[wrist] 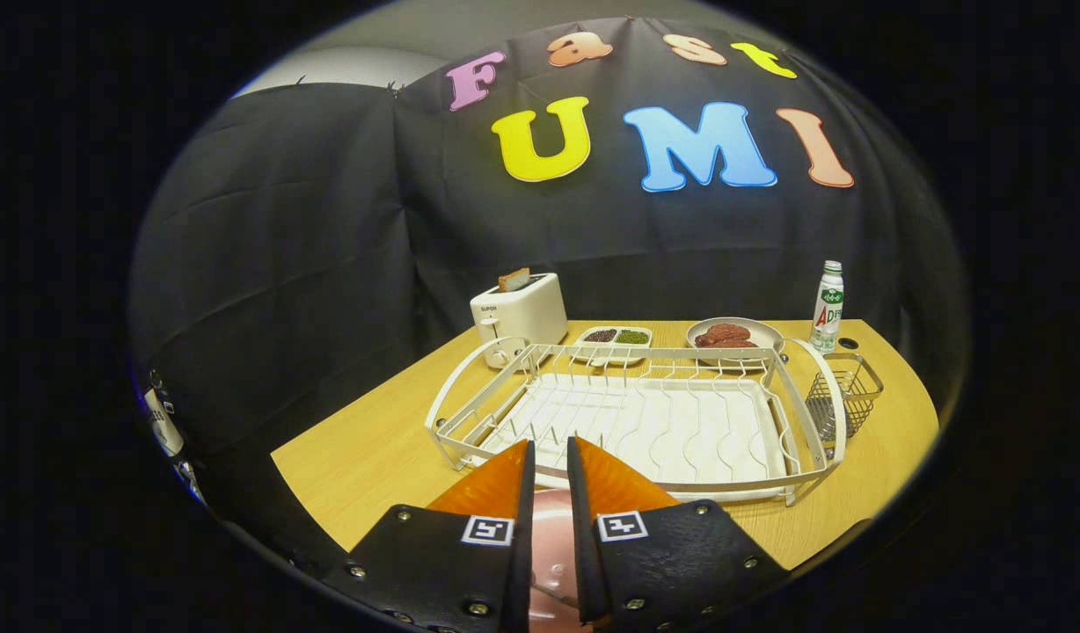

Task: Take the plate from the dish rack, then take the spoon from the basket and place it into the plate.

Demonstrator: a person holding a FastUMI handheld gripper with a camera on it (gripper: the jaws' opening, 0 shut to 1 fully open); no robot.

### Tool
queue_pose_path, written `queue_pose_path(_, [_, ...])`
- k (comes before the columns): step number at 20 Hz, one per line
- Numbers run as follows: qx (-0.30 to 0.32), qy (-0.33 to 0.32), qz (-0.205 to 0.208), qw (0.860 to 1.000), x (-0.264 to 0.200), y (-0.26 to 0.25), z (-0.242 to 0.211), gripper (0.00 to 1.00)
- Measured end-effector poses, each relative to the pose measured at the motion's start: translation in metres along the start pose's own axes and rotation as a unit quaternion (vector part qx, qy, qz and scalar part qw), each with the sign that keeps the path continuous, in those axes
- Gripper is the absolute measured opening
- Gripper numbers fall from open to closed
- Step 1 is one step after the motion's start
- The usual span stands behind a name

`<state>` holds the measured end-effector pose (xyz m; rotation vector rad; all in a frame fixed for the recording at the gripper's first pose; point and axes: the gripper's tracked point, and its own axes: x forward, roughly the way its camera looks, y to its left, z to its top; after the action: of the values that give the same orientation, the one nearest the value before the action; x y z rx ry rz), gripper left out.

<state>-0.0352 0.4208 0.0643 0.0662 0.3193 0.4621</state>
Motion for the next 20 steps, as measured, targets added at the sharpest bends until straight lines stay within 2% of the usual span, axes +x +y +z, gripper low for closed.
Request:
queue_pose_path(4, [0.002, -0.041, -0.01, 0.999, -0.021, -0.016, 0.042, 0.2])
queue_pose_path(13, [-0.017, -0.157, -0.066, 0.985, -0.099, -0.108, 0.19, 0.2])
queue_pose_path(16, [-0.031, -0.176, -0.089, 0.98, -0.125, -0.138, 0.223, 0.2])
queue_pose_path(20, [-0.018, -0.188, -0.112, 0.976, -0.148, -0.164, 0.252, 0.2])
